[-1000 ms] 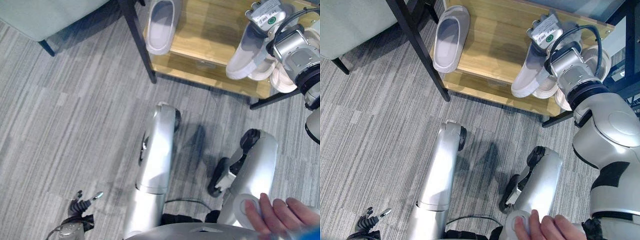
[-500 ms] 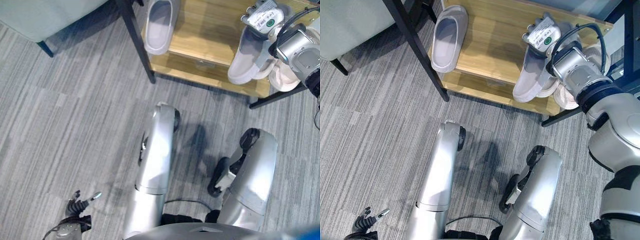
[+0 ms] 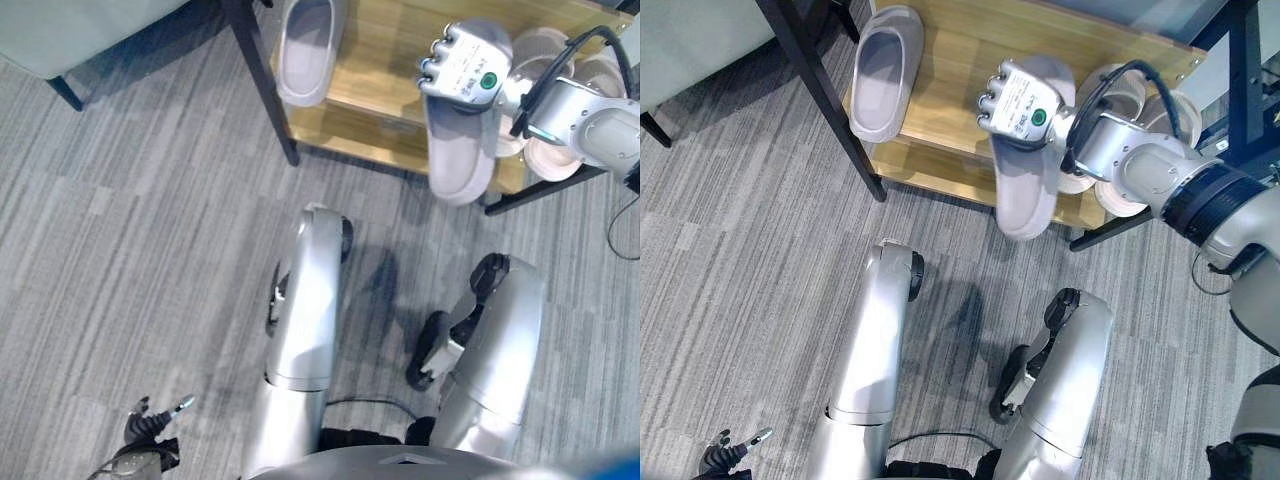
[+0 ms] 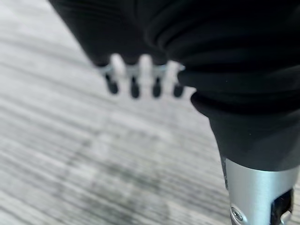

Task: Arrange the slippers neatly on the shoe rack.

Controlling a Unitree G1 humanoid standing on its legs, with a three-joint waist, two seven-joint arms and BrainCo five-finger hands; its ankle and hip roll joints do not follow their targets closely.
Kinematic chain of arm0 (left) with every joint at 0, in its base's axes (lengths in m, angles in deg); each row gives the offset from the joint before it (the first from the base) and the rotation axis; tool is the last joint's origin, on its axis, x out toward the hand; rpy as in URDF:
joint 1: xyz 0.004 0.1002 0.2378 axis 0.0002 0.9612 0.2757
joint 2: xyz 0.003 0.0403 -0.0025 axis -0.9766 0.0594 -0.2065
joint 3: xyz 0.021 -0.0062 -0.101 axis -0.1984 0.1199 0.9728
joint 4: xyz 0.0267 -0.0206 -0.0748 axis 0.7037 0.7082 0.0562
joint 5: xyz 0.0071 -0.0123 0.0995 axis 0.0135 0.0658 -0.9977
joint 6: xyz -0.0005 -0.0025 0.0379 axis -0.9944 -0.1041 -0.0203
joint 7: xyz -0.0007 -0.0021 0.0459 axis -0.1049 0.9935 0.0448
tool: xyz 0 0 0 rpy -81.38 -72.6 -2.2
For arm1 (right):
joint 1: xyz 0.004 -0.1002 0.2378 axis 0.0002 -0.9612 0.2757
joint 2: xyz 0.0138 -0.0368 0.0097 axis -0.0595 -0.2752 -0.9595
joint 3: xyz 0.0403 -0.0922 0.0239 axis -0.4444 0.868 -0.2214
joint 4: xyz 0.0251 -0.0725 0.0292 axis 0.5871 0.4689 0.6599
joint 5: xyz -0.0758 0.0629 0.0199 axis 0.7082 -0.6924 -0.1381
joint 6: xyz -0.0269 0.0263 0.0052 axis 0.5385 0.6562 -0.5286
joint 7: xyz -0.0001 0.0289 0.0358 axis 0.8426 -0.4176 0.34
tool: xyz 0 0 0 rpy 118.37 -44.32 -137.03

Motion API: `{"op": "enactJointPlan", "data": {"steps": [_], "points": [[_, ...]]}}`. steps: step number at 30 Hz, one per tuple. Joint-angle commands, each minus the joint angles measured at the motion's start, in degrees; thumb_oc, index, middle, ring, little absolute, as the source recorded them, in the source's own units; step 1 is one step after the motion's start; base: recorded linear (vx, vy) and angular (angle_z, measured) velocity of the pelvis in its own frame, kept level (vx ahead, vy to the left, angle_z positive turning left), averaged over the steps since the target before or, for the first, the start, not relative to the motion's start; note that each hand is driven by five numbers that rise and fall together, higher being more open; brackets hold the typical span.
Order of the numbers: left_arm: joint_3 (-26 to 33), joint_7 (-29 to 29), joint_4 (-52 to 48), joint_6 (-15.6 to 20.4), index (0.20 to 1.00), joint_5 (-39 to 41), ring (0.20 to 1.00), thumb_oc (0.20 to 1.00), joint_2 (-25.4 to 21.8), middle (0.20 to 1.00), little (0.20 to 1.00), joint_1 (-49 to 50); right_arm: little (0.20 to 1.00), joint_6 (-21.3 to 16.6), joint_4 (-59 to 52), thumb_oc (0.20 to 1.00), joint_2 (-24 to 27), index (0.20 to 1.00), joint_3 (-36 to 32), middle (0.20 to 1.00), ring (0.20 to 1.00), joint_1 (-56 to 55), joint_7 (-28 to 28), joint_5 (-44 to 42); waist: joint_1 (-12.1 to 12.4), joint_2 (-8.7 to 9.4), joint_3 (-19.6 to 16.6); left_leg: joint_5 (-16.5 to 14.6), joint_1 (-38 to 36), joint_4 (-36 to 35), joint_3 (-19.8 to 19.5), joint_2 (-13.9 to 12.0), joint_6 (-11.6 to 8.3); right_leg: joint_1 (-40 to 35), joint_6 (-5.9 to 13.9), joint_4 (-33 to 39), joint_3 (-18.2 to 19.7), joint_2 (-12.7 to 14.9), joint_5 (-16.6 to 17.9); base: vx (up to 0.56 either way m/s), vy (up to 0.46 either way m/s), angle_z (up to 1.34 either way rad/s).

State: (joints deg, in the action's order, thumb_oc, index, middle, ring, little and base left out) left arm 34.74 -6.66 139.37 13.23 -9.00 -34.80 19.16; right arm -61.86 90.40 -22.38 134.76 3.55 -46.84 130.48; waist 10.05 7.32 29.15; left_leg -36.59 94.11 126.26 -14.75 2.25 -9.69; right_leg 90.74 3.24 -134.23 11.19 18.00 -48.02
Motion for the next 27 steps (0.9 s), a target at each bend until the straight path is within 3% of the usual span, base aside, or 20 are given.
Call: {"op": "enactJointPlan", "data": {"steps": [1, 9, 20, 21, 27], "points": [[-1.97, 2.31, -1.11, 0.19, 1.0, -0.38, 1.0, 1.0, -2.95, 1.0, 1.0, 1.36, 0.2, 1.59, -0.31, 0.2, 4.36, 0.2, -1.68, 0.2, 0.2, 7.79, 0.81, -0.36, 2.55, 0.27, 0.65, -4.89, -4.16, -7.56, -1.08, -3.27, 3.03, -3.11, -6.7, 3.44, 7.84, -2.85, 5.76, 0.0, 0.0, 0.0], [-2.59, 2.69, -0.32, 0.32, 1.0, -0.87, 1.0, 1.0, -2.08, 1.0, 1.0, -0.21, 0.2, 3.18, 5.36, 0.2, 4.01, 0.2, -1.68, 0.2, 0.2, 6.53, 0.94, -1.0, 2.29, -0.17, 0.65, -5.11, -4.16, -7.4, -1.29, -3.31, 2.91, -2.89, -6.67, 3.2, 8.09, -2.99, 5.74, 0.0, 0.0, 0.0], [-2.08, 2.99, 0.09, -0.23, 1.0, -1.82, 1.0, 1.0, -1.39, 1.0, 1.0, -2.31, 0.2, 2.05, -0.82, 0.2, 5.57, 0.2, -1.68, 0.2, 0.2, 7.91, 0.59, -1.97, 1.49, 0.13, 0.65, -4.77, -4.16, -7.98, -1.1, -3.65, 2.96, -3.74, -5.96, 4.87, 7.33, -2.91, 6.87, 0.0, 0.017, 0.0], [5.22, 2.49, 3.45, 2.29, 1.0, 8.06, 1.0, 1.0, -3.92, 1.0, 1.0, -6.05, 0.2, -3.45, 10.48, 0.2, -11.16, 0.2, -42.65, 0.2, 0.2, -13.95, -6.86, -54.69, -2.81, -13.21, 0.65, -4.74, -4.16, -0.25, -9.05, -11.04, 6.14, -0.78, -6.08, 4.05, 3.57, 4.14, 1.73, 0.04, -0.002, 0.0], [4.05, 2.3, 3.55, 2.46, 1.0, 7.04, 1.0, 1.0, -3.17, 1.0, 1.0, -4.94, 0.2, -2.7, 12.5, 0.2, -12.99, 0.2, -42.15, 0.2, 0.2, -11.13, -6.51, -54.85, -1.46, -12.03, 0.65, -3.92, -4.16, -2.66, -7.27, -11.43, 6.11, -0.78, -5.06, 6.1, 5.08, 3.96, 3.56, 0.0, 0.055, -0.05]]}}
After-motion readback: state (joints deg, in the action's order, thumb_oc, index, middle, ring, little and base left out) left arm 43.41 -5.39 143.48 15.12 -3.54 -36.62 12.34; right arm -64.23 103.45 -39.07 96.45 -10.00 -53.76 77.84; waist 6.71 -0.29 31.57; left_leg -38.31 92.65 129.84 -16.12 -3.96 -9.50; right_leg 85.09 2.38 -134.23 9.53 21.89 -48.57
